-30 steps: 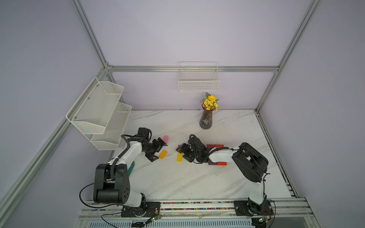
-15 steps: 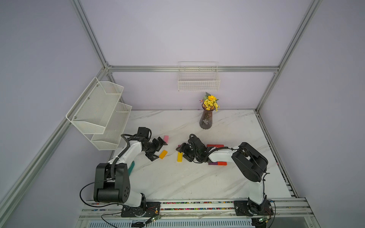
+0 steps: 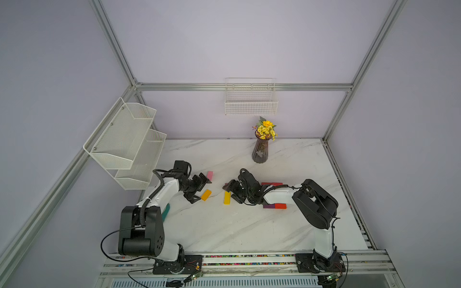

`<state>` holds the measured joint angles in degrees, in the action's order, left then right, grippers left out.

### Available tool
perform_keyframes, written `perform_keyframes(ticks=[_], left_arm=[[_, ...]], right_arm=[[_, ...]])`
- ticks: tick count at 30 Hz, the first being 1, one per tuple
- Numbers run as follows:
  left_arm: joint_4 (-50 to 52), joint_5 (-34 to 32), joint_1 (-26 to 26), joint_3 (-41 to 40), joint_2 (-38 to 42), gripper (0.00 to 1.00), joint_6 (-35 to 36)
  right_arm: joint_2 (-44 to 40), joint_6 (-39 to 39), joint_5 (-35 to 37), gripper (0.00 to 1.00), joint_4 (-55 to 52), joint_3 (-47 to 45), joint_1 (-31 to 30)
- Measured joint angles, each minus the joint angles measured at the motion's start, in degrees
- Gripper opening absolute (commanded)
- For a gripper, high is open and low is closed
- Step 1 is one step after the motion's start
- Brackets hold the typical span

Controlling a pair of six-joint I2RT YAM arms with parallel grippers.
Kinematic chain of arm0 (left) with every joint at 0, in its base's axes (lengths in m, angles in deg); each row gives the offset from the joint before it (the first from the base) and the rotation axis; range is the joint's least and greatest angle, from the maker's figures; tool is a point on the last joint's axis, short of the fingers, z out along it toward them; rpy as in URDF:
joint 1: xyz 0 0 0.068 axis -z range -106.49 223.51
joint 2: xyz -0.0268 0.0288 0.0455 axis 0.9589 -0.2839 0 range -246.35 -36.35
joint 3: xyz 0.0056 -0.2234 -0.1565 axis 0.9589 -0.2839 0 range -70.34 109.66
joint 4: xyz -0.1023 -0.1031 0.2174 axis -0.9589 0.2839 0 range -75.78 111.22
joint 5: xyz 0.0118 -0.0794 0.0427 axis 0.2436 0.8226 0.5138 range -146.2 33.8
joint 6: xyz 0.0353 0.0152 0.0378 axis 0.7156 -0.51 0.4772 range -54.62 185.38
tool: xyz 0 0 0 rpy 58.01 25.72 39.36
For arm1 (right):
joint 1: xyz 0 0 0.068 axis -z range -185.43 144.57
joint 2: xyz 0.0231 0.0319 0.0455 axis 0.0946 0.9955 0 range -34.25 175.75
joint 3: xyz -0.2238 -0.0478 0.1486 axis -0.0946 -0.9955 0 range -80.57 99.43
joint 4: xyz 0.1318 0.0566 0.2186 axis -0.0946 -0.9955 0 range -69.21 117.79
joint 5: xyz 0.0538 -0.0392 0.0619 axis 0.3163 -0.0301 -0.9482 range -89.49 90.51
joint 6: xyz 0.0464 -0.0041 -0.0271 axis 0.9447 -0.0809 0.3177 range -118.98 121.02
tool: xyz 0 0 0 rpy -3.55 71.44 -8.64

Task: Assemble the letter c with building blocks
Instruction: Assemble the building block at the center of the board.

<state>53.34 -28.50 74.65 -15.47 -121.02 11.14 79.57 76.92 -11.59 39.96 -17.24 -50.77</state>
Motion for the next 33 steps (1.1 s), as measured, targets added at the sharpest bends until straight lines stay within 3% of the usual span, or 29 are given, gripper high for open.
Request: perform_keyframes(ticks=[24, 30, 33], left_arm=[[-0.04, -0.02, 0.00, 0.83, -0.83, 1.00, -0.15], [-0.66, -0.04, 0.00, 5.01, -4.26, 1.00, 0.37], [0.52, -1.53, 0.00, 11.56, -9.11, 1.00, 3.17]], right_arm=[[1.18, -0.04, -1.77, 0.78, 0.50, 1.25, 1.01], [-0.39, -0.11, -2.05, 0.78, 0.20, -0.44, 1.53], [-1.99, -0.26, -2.38, 0.78, -0.28, -1.31, 2.14]])
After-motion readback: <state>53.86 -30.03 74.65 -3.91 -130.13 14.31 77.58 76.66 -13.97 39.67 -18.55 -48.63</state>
